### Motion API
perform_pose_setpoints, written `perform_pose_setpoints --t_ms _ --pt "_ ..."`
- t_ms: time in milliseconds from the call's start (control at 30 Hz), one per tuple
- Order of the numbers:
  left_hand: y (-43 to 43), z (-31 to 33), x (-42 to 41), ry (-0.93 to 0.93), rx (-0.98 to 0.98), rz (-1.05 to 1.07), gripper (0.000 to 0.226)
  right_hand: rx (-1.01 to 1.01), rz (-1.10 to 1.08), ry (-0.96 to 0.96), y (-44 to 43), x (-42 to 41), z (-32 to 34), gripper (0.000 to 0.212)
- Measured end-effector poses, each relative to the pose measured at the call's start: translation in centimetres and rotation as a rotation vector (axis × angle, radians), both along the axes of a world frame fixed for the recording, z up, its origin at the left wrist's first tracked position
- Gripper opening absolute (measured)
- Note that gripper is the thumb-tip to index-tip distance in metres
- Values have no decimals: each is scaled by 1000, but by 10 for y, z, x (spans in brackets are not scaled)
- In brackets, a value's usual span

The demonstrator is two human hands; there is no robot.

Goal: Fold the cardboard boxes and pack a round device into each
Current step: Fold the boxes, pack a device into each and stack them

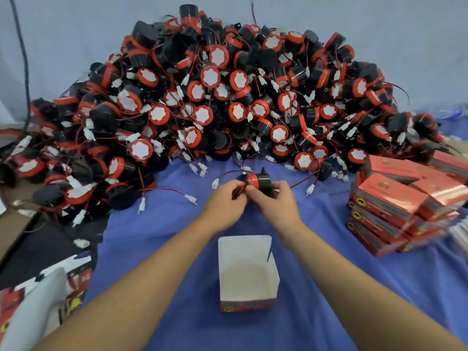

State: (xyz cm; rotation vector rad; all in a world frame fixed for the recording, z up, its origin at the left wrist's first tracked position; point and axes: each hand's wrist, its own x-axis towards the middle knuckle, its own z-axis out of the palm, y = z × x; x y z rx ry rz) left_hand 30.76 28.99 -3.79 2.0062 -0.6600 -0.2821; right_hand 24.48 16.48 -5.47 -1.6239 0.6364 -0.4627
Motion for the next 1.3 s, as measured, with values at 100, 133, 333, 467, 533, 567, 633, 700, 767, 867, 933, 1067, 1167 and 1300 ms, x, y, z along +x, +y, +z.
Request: perform_pose_setpoints --t_ms 100,133,333,467,533,567,633,700,767,867,933,1067,1167,1300 --pt "16 -7 -13 -99 106 20 26 72 28 72 10 -23 -3 42" --pt "19 -8 -16 -109 127 32 26 102 21 85 13 -29 -3 44" --pt "32 8 -30 -118 133 117 38 255 -49 23 13 -57 13 26" --pt "39 41 -38 -17 -105 197 47 251 2 -97 13 -78 40 24" --pt "45 62 -46 58 -204 106 54 214 59 -131 15 -90 56 21" --pt "48 71 -52 79 -240 38 56 210 94 -147 17 -96 65 22" --pt "55 85 -66 53 -318 -75 47 218 179 -173 23 -108 81 23" --pt "64 92 -78 -12 -411 -98 26 191 272 -178 30 -119 94 23" --pt "75 89 -89 -67 -462 -39 17 109 321 -184 37 -131 102 23" --pt "90 76 -104 -91 -456 70 16 -131 417 -147 43 -146 103 41" --pt "98 67 -113 -101 -398 93 18 -350 462 -98 48 -152 95 55" --pt "111 50 -125 -213 -267 101 26 -751 462 -5 51 -156 80 51" --pt "115 40 -131 -342 -113 63 23 -921 457 26 49 -155 72 44" --pt "115 27 -135 -389 70 37 26 -1011 465 135 46 -154 60 48"
